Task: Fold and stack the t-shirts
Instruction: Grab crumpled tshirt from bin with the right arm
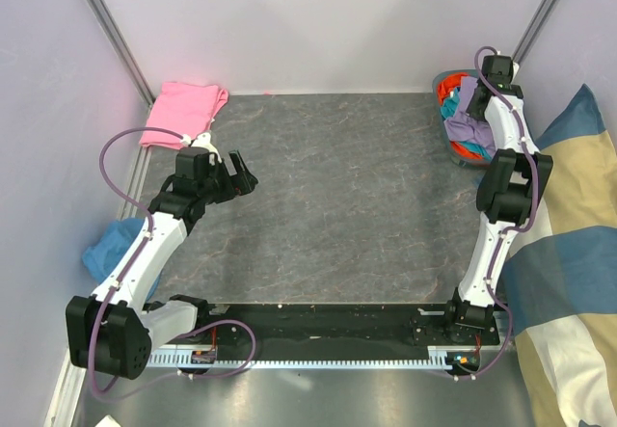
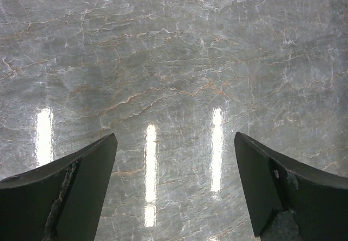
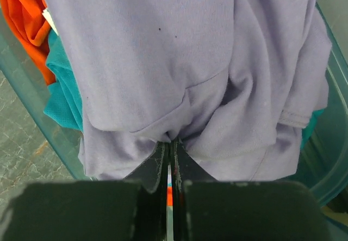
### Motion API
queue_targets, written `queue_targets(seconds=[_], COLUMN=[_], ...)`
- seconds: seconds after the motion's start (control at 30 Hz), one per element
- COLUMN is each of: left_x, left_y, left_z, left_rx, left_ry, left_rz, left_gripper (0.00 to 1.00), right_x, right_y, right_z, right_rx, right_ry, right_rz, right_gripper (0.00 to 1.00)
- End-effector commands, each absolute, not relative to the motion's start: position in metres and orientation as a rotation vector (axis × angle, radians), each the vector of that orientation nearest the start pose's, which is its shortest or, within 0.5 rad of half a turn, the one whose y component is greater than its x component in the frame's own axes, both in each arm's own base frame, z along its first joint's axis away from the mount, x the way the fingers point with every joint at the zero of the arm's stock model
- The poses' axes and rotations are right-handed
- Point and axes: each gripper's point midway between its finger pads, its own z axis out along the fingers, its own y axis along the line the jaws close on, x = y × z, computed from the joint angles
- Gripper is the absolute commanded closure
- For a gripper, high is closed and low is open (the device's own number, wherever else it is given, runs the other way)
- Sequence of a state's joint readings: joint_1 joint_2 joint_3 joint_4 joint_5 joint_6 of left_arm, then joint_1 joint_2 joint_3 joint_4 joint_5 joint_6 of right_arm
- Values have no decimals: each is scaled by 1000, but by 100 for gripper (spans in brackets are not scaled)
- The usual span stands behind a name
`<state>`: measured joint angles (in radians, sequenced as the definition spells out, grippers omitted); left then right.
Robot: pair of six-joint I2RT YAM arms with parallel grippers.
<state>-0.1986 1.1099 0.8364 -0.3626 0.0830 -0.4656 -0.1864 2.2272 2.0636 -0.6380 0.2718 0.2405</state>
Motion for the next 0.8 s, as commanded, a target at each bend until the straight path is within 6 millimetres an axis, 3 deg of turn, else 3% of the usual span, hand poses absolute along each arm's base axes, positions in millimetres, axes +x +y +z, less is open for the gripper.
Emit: queue_targets(seconds=[0.0, 0.2, 0.3, 0.4, 0.43, 0.5, 0.53, 0.57, 0.6, 0.63, 0.7, 0.73, 0.77], left_x=[318, 319, 319, 320, 320, 320, 320, 320, 320, 320, 320, 320, 320], left_y=[-100, -100, -101, -100, -99, -99, -99, -99, -98, -99, -98, -98, -97], left_z=[174, 175, 175, 174, 174, 174, 174, 174, 175, 175, 175, 176, 176], left_rx=[-182, -179, -173, -167, -169, -172, -176, -180, -183, -181, -183, -183, -185], left_ry=[2198, 2199, 2201, 2203, 2204, 2202, 2203, 2203, 2200, 2200, 2200, 2198, 2197], left_rz=[-459, -460, -460, -452, -447, -446, -446, -448, -448, -449, -446, -440, -437], left_gripper=[4, 4, 6, 7, 7, 7, 7, 7, 7, 7, 8, 8, 8], right_x=[555, 557, 554, 549, 547, 540, 536, 531, 523, 514, 497, 484, 476], right_y=[-134, -119, -101, -69, -46, -18, 22, 40, 58, 93, 125, 158, 172], right_z=[181, 271, 324, 371, 376, 408, 416, 427, 439, 447, 463, 467, 471], right_rx=[601, 535, 476, 382, 331, 245, 167, 128, 94, 35, -18, -76, -103], right_ry=[2193, 2015, 1918, 1854, 1870, 1823, 1816, 1797, 1775, 1761, 1728, 1722, 1713], right_rz=[-221, -119, -65, -17, 4, 7, 47, 63, 85, 138, 194, 243, 266], right_gripper=[100, 100, 100, 100, 100, 100, 100, 100, 100, 100, 100, 100, 100])
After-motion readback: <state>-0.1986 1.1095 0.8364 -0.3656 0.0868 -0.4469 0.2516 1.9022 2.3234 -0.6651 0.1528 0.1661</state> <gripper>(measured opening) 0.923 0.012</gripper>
